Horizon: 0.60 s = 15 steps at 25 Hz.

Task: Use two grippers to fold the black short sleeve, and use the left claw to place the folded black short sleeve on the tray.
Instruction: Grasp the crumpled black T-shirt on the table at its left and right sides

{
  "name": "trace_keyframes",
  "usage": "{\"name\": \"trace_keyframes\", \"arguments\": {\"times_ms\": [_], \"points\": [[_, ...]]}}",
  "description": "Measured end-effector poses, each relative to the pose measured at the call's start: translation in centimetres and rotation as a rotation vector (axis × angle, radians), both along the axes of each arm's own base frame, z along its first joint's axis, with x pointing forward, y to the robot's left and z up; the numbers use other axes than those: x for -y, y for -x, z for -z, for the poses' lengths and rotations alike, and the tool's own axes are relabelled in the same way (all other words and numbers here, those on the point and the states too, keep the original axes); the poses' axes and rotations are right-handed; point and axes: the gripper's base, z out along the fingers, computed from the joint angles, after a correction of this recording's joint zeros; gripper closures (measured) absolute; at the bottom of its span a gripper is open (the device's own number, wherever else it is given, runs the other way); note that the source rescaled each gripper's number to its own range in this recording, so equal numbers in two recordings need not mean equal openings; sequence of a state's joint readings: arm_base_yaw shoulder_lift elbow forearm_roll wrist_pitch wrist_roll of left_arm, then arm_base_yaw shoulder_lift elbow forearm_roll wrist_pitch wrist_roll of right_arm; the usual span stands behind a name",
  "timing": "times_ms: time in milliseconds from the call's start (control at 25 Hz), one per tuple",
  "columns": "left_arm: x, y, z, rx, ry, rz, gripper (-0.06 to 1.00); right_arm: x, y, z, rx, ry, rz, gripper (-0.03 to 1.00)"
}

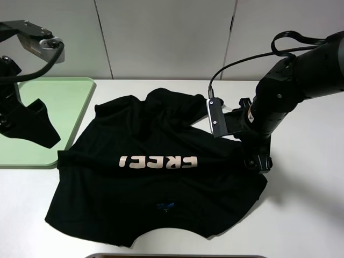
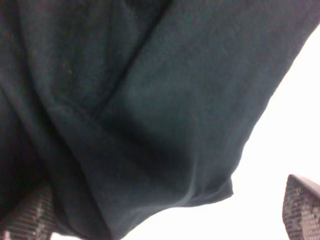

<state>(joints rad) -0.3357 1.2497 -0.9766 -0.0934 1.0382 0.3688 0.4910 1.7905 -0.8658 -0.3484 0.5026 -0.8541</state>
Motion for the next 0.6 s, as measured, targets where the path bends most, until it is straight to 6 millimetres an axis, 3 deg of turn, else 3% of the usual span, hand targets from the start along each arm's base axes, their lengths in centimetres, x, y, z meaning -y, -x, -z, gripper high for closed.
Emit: {"name": "trace_keyframes", "arguments": {"times_ms": [240, 320, 400, 600], "points": [[0.0, 0.0, 0.0, 0.002, 0.001, 0.000, -0.01, -0.1, -0.1, 1.8, -0.043, 0.019, 0.004, -0.03], [0.0, 0.0, 0.0, 0.002, 0.000, 0.001, -0.01, -0.1, -0.1, 2.2, -0.053, 0.024, 0.009, 0.02], [0.0, 0.0, 0.0, 0.002, 0.000, 0.002, -0.01, -0.1, -0.1, 2.4, -0.057, 0.026, 0.011, 0.15], [0.0, 0.0, 0.0, 0.002, 0.000, 0.002, -0.01, -0.1, -0.2, 2.4, -0.050, 0.021, 0.006, 0.61]]}}
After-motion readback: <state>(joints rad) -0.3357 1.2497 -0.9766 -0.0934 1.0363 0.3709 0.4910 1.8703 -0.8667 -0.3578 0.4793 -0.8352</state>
